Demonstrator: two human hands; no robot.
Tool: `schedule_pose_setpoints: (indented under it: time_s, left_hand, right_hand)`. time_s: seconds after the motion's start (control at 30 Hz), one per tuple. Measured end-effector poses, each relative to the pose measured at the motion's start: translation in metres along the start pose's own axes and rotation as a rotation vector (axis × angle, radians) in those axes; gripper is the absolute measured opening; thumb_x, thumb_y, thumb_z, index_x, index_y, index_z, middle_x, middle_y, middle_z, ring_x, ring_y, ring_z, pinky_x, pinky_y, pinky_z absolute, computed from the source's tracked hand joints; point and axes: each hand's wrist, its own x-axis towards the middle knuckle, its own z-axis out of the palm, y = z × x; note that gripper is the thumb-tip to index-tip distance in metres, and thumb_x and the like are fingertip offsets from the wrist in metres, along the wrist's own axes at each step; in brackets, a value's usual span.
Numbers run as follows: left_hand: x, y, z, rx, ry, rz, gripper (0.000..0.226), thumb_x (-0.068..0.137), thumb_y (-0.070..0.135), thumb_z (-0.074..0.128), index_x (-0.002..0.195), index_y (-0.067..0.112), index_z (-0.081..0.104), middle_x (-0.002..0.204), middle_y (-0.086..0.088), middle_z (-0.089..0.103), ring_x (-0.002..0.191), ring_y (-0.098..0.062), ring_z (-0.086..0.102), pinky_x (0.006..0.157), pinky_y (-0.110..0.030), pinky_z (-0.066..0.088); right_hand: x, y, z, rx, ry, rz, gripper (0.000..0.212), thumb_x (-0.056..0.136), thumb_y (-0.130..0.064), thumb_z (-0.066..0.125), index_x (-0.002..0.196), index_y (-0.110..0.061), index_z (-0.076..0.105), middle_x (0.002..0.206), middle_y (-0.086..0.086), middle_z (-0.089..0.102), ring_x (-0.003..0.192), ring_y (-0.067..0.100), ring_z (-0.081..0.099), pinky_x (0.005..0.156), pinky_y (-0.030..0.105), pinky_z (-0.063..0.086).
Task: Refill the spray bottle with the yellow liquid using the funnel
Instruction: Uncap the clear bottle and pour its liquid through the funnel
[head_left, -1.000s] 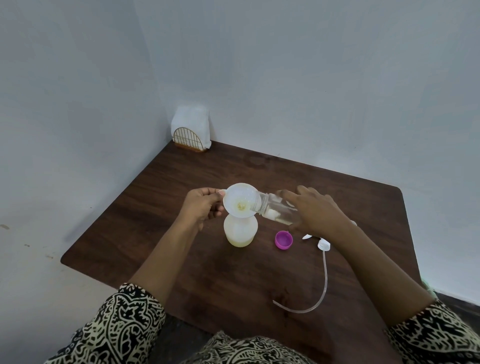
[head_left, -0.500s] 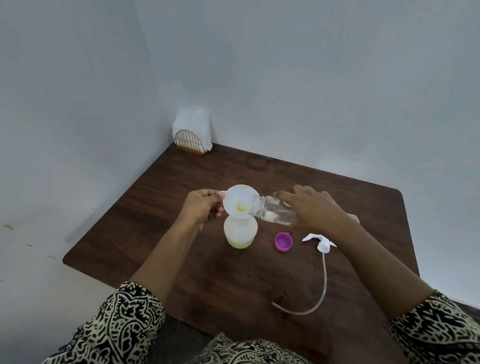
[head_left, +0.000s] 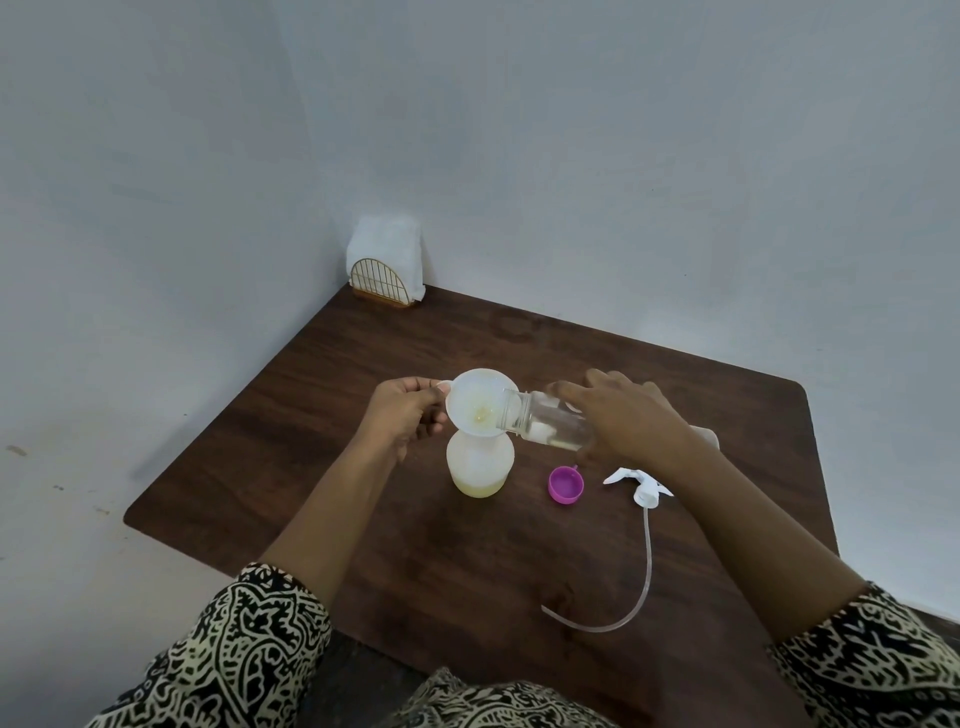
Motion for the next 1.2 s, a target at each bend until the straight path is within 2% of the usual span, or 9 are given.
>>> schedule_pose_setpoints:
  time_s: [0.43,0.67,0.93,1.2]
  left_hand:
    - [-0.001,0.0,0.0,-0.004,0.018,-0.03,0.009,0.092,0.01,0.061,0.097,0.006,0.068,0.069,-0.007,0.064,0.053,-0.01,0.054,0.047,-0.02,0.05]
    - [-0.002,0.002,0.0,-0.002,0.014,-0.034,0.008,0.092,0.008,0.06,0.096,0.005,0.067,0.066,-0.007,0.062,0.05,-0.009,0.053,0.045,-0.019,0.049]
    - [-0.002,0.004,0.0,-0.004,0.026,-0.046,0.008,0.093,0.007,0.059,0.093,0.007,0.068,0.065,-0.006,0.063,0.052,-0.009,0.053,0.045,-0.018,0.048]
    - [-0.003,0.006,0.003,-0.052,0.001,-0.035,0.008,0.093,0.005,0.059,0.093,0.003,0.067,0.062,-0.007,0.06,0.041,-0.005,0.051,0.042,-0.016,0.047]
  right_hand:
    - [-0.006,-0.002,0.016,0.111,0.048,0.029,0.074,0.078,-0.043,0.07,0.139,-0.033,0.03,0.124,0.001,0.047,0.114,0.022,0.049,0.087,0.04,0.046]
    - [-0.008,-0.003,0.024,0.185,0.042,0.065,0.081,0.074,-0.035,0.075,0.14,-0.031,0.03,0.126,0.001,0.046,0.114,0.023,0.049,0.087,0.04,0.047]
    - [-0.006,-0.002,0.029,0.282,0.046,0.064,0.081,0.071,-0.035,0.076,0.139,-0.028,0.032,0.124,0.001,0.05,0.108,0.021,0.052,0.081,0.032,0.048]
    - [-0.007,-0.001,0.02,0.436,0.075,0.053,0.072,0.077,-0.034,0.072,0.137,-0.021,0.035,0.12,0.002,0.052,0.09,0.013,0.048,0.07,0.024,0.037]
